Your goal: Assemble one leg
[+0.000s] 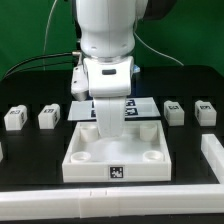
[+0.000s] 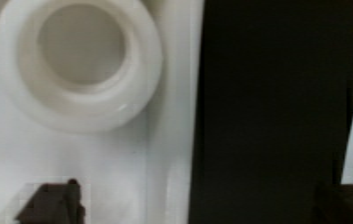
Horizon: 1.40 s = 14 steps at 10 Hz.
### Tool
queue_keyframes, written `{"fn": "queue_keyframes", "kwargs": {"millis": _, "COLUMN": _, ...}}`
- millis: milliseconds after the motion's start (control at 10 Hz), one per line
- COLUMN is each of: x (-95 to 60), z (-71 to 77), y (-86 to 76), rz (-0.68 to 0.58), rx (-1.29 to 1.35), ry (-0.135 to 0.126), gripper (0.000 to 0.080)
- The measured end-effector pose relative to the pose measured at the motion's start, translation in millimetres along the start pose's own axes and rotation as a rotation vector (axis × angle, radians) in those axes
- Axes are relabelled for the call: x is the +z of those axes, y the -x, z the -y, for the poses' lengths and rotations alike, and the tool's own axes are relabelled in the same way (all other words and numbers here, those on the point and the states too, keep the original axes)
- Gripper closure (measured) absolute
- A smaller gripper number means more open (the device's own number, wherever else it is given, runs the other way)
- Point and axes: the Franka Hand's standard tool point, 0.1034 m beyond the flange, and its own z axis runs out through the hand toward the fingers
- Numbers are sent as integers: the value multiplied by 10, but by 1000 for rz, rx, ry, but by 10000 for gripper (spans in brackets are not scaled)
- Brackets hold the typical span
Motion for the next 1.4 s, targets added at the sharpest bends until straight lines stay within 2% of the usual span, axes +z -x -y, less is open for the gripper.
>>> {"fn": "queue_keyframes", "kwargs": {"millis": 100, "x": 0, "z": 1, "y": 1, "rz": 0, "rx": 1, "ry": -1, "gripper": 150}}
{"fn": "queue_keyframes", "kwargs": {"millis": 300, "x": 2, "z": 3, "y": 1, "rz": 0, "rx": 1, "ry": -1, "gripper": 402}}
{"fn": "queue_keyframes", "kwargs": {"millis": 400, "x": 3, "z": 3, "y": 1, "rz": 0, "rx": 1, "ry": -1, "gripper": 402}}
{"fn": "queue_keyframes", "kwargs": {"millis": 500, "x": 3, "z": 3, "y": 1, "rz": 0, "rx": 1, "ry": -1, "gripper": 579}}
{"fn": "queue_keyframes", "kwargs": {"millis": 600, "x": 4, "z": 3, "y": 2, "rz": 0, "rx": 1, "ry": -2, "gripper": 579}}
{"fn": "queue_keyframes", "kwargs": {"millis": 700, "x": 1, "z": 1, "y": 5, "rz": 0, "rx": 3, "ry": -1, "gripper": 736}}
{"fn": "queue_keyframes", "kwargs": {"millis": 1400, "x": 1, "z": 1, "y": 5, "rz": 0, "rx": 3, "ry": 0, "gripper": 735}}
